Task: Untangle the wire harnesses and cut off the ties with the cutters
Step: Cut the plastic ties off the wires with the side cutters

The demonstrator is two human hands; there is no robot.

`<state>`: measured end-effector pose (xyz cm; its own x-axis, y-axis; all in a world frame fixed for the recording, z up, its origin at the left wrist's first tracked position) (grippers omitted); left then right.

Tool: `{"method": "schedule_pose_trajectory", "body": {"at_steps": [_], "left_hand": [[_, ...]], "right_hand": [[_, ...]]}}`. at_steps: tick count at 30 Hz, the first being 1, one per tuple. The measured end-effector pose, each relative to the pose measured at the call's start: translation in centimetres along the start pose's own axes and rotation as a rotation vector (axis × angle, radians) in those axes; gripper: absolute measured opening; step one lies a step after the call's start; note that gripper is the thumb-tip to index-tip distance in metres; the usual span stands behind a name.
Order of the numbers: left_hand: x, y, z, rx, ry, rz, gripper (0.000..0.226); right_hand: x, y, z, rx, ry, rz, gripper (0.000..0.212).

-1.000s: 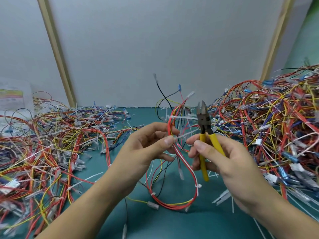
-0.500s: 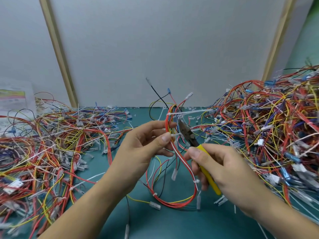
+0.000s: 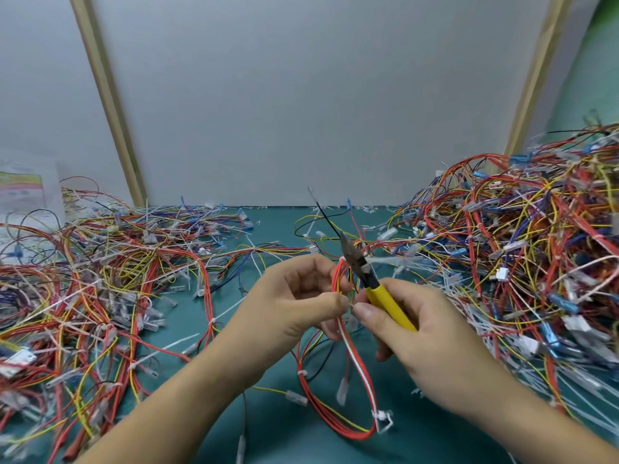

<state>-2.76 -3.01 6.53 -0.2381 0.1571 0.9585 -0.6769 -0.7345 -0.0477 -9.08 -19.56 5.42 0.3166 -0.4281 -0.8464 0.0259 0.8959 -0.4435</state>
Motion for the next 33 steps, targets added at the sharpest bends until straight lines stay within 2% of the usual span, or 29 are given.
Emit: {"method": "schedule_pose_trajectory", "body": {"at_steps": [3, 9, 11, 15, 18, 21, 23, 28, 33], "left_hand": [[-0.1, 0.1, 0.0, 0.028, -0.024, 0.037, 0.014], [-0.2, -0.4, -0.1, -0.026, -0.037, -0.002, 0.026], [-0.2, -0.7, 0.0, -0.004, -0.022, -0.025, 0.029], [-0.1, -1.9, 0.1, 0.103, 0.070, -0.072, 0.030], [0.0, -2.2, 0.1, 0.142, 0.133, -0.082, 0.030], [0.1, -2.5, 0.2, 0.177, 0.170, -0.095, 0.033], [0.1, -2.7, 0.2, 0.197, 0.181, -0.104, 0.035], [0.1, -2.7, 0.2, 0.154, 0.189, -0.081, 0.037], [-0.1, -2.7, 0.2, 0.108, 0.188, -0.058, 0.037]], "right_hand": [[0.1, 0.1, 0.0, 0.003, 0.001, -0.043, 0.018], [0.5, -0.6, 0.0, 0.031, -0.037, -0.118, 0.011], [0.2, -0.6, -0.1, 0.042, -0.030, -0.079, 0.010], [-0.3, -0.8, 0.0, 0.070, -0.044, 0.039, 0.027], [-0.6, -0.7, 0.0, 0.095, -0.039, 0.151, 0.024], [-0.9, -0.8, 0.0, 0.151, -0.034, 0.135, 0.023], [-1.0, -1.0, 0.0, 0.127, -0.026, 0.148, 0.026], [-1.1, -0.7, 0.0, -0.055, 0.087, 0.147, 0.036], [-1.4, -0.7, 0.1, -0.068, 0.106, 0.173, 0.033]]}}
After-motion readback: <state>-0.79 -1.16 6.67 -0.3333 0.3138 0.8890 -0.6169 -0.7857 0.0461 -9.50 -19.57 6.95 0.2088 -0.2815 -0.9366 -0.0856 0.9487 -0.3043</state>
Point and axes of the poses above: each hand's wrist, its own z-axis towards the middle knuckle, its own y-axis out of the palm, x = y × z, the point moved 1 cm from there along z, towards the middle knuckle, and after that the axes turned 8 degrees about -x, right-handed, at the moved point
